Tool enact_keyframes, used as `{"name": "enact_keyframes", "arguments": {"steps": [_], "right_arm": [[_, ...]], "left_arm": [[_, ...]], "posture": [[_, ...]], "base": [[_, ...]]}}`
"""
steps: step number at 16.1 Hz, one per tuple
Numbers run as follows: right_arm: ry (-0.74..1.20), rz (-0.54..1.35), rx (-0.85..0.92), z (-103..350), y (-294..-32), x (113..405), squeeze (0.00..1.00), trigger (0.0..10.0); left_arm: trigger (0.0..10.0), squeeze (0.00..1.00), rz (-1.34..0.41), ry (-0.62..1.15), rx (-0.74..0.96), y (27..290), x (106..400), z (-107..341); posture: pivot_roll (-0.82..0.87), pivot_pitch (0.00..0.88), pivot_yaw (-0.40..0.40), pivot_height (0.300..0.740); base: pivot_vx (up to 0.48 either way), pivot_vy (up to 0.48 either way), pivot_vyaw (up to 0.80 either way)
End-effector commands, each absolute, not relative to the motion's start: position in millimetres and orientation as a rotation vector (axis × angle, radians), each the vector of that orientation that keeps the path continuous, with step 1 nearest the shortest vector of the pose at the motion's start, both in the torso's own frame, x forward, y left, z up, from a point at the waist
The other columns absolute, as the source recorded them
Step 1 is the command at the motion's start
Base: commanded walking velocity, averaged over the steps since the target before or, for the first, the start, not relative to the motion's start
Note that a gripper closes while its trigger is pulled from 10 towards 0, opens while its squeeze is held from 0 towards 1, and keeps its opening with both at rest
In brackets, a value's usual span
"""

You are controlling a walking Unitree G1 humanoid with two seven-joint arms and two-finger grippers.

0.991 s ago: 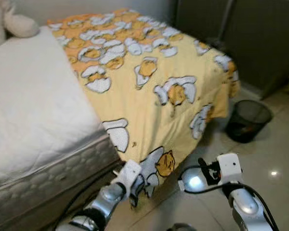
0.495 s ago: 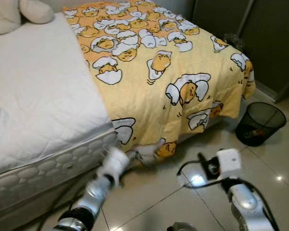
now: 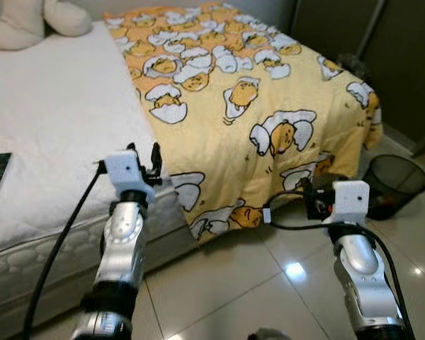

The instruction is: Clean up the room

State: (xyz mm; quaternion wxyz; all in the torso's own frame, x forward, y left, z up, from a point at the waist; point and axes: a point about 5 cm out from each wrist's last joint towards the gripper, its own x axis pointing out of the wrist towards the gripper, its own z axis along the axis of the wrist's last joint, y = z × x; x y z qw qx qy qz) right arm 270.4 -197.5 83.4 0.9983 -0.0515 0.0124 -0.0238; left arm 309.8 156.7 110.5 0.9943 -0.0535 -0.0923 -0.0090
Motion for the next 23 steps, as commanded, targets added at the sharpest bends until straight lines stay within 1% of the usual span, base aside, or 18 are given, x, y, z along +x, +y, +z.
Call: {"name": "enact_keyframes", "arguments": {"steps": [1,2,3,4,5,6,8,10,11,16,18,19,20,21,23], "right_arm": [[0.041,-0.058,-0.076,84,-197,275,0.0,10.0],[0.041,-0.058,-0.076,84,-197,275,0.0,10.0],[0.026,-0.058,-0.088,87,-195,277,0.0,10.0],[0.013,-0.055,-0.099,89,-194,279,0.0,10.0],[0.01,-0.051,-0.102,90,-193,279,0.0,10.0],[0.011,-0.026,-0.128,89,-189,278,0.0,10.0],[0.02,-0.012,-0.133,85,-184,278,0.0,10.0],[0.035,-0.016,-0.126,83,-182,280,0.0,10.0],[0.037,-0.01,-0.13,82,-183,280,0.0,10.0],[0.056,0.008,-0.114,77,-181,284,0.0,10.0],[0.071,0.014,-0.107,74,-182,285,0.0,10.0],[0.084,0.028,-0.106,71,-182,284,0.0,10.0],[0.093,0.033,-0.104,69,-182,283,0.0,10.0],[0.109,0.042,-0.099,65,-182,281,0.0,10.0],[0.127,0.036,-0.078,61,-182,282,0.0,10.0]], "left_arm": [[10.0,1.0,-0.107,-0.199,-0.117,146,305,115],[10.0,1.0,-0.107,-0.199,-0.117,146,305,115],[10.0,0.0,-0.02,-0.183,-0.043,150,308,113],[10.0,0.0,0.078,-0.152,0.005,158,308,109],[10.0,0.0,0.113,-0.112,0.009,163,308,104],[10.0,0.0,0.134,-0.066,0.003,169,305,97],[10.0,0.0,0.11,-0.042,0.024,171,301,92],[10.0,0.0,0.158,0.0,0.0,180,297,83],[10.0,0.0,0.167,0.01,0.015,183,294,80],[10.0,0.0,0.154,0.013,0.042,177,290,80],[10.0,0.0,0.068,0.075,0.081,160,290,72],[10.0,0.0,-0.019,0.104,0.162,146,288,66],[10.0,0.0,-0.015,0.106,0.135,144,287,65],[10.0,0.0,0.009,0.12,0.113,148,286,64],[10.0,0.0,0.073,0.155,0.148,156,286,62]], "posture": [[-0.17,0.0,0.044,0.723],[-0.17,0.0,0.044,0.723],[-0.18,0.0,0.045,0.723],[-0.18,0.0,0.046,0.723],[-0.18,0.0,0.047,0.723],[-0.18,0.0,0.056,0.723],[-0.17,0.0,0.062,0.723],[-0.17,0.0,0.062,0.723],[-0.16,0.0,0.061,0.723],[-0.14,0.0,0.052,0.723],[-0.13,0.0,0.047,0.723],[-0.12,0.0,0.043,0.723],[-0.12,0.0,0.044,0.723],[-0.12,0.0,0.047,0.723],[-0.12,0.0,0.053,0.723]], "base": [[0.262,-0.398,0.8],[0.262,-0.398,0.8],[0.27,-0.394,0.79],[0.27,-0.394,0.79],[0.285,-0.382,0.78],[0.0,0.0,0.78],[0.0,0.0,0.78],[0.0,0.0,0.78],[0.0,-0.472,0.77],[0.0,-0.463,0.74],[0.0,0.0,0.73],[0.0,0.0,0.71],[0.0,0.0,0.71],[0.0,-0.465,0.7],[0.0,-0.465,0.7]]}}
